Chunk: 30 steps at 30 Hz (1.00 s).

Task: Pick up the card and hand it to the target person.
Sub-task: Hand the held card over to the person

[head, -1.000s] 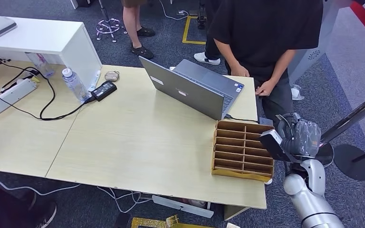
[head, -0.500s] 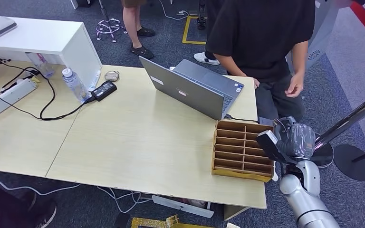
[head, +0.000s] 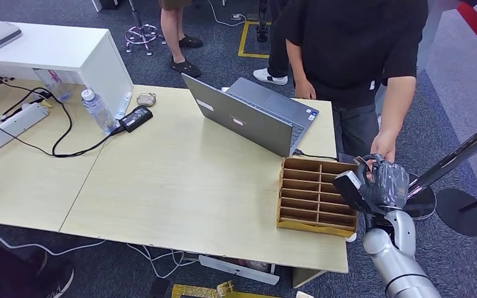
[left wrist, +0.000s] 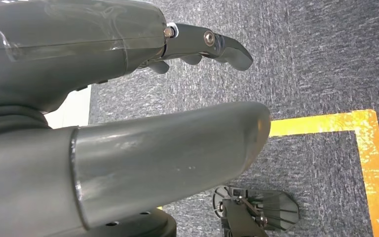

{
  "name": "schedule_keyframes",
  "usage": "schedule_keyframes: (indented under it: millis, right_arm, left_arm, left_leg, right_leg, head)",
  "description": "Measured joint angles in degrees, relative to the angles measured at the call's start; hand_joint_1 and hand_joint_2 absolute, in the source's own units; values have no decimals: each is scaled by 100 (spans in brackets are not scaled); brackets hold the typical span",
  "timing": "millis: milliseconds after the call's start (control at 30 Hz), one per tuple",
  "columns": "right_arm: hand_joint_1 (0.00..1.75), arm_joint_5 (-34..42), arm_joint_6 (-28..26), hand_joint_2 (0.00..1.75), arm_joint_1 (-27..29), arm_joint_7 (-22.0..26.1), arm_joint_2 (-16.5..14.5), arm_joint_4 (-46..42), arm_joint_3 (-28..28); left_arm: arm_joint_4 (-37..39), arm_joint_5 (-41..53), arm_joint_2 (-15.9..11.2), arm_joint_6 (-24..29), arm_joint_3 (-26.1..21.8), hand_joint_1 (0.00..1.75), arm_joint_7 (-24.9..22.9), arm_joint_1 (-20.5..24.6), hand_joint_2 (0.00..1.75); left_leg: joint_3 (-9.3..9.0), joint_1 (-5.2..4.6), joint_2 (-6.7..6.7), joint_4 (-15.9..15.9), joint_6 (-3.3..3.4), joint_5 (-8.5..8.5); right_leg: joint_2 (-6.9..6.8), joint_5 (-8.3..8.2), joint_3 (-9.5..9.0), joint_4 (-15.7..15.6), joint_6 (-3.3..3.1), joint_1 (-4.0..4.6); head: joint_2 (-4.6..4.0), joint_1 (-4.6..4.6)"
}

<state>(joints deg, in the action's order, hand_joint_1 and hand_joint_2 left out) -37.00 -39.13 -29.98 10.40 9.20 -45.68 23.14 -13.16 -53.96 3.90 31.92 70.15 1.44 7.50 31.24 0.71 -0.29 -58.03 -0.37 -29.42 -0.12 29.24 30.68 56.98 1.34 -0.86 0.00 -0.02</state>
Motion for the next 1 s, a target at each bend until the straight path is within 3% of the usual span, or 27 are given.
schedule_keyframes:
  millis: [167, 267, 333, 433, 467, 533, 567, 1000]
  right_arm:
    - [159, -292, -2, 175, 35, 19, -3, -28, -81]
    - [146, -645, -2, 175, 130, 101, -23, -145, -257]
    - [112, -865, -3, 175, 208, 135, -51, -240, -400]
    - [96, -1013, -4, 175, 283, 134, -86, -332, -590]
    - [79, -1026, -4, 175, 297, 131, -93, -349, -634]
    - [21, -1032, -3, 175, 320, 124, -105, -367, -702]
    - [4, -1021, -3, 175, 328, 110, -109, -369, -722]
    - [0, -710, -2, 175, 232, -337, -120, -346, -696]
  left_arm:
    - [0, 38, -9, -5, 29, 0, -5, 6, 0]
    - [0, 54, -15, -6, 45, 0, -23, 9, 0]
    - [0, 56, -19, -7, 48, 0, -29, 11, 0]
    - [0, 56, -26, -9, 51, 0, -31, 15, 0]
    - [0, 56, -28, -10, 51, 0, -32, 15, 0]
    - [0, 57, -32, -11, 51, 0, -38, 17, 0]
    - [0, 57, -34, -11, 51, 0, -43, 18, 0]
    - [0, 56, -48, -11, 89, 0, -77, 29, 0]
  left_leg:
    - [0, 0, 0, -1, 0, 0]
    - [0, 0, 0, 0, 0, 0]
    - [0, 0, 0, 0, 0, 0]
    - [0, 0, 0, 0, 0, 0]
    - [0, 0, 0, 0, 0, 0]
    - [0, 0, 0, 0, 0, 0]
    - [0, 0, 0, 0, 0, 0]
    - [-2, 0, 1, 0, 0, 0]
  right_leg:
    - [-1, 0, 0, 0, 0, 0]
    - [0, 0, 0, 0, 0, 0]
    - [0, 0, 0, 0, 0, 0]
    - [0, 0, 0, 0, 0, 0]
    - [0, 0, 0, 0, 0, 0]
    - [0, 0, 0, 0, 0, 0]
    - [1, 0, 0, 0, 0, 0]
    - [1, 0, -1, 0, 0, 0]
  head:
    - [0, 1]
    - [0, 1]
    - [0, 0]
    - [0, 1]
    - [0, 1]
    - [0, 1]
    - [0, 1]
    - [0, 0]
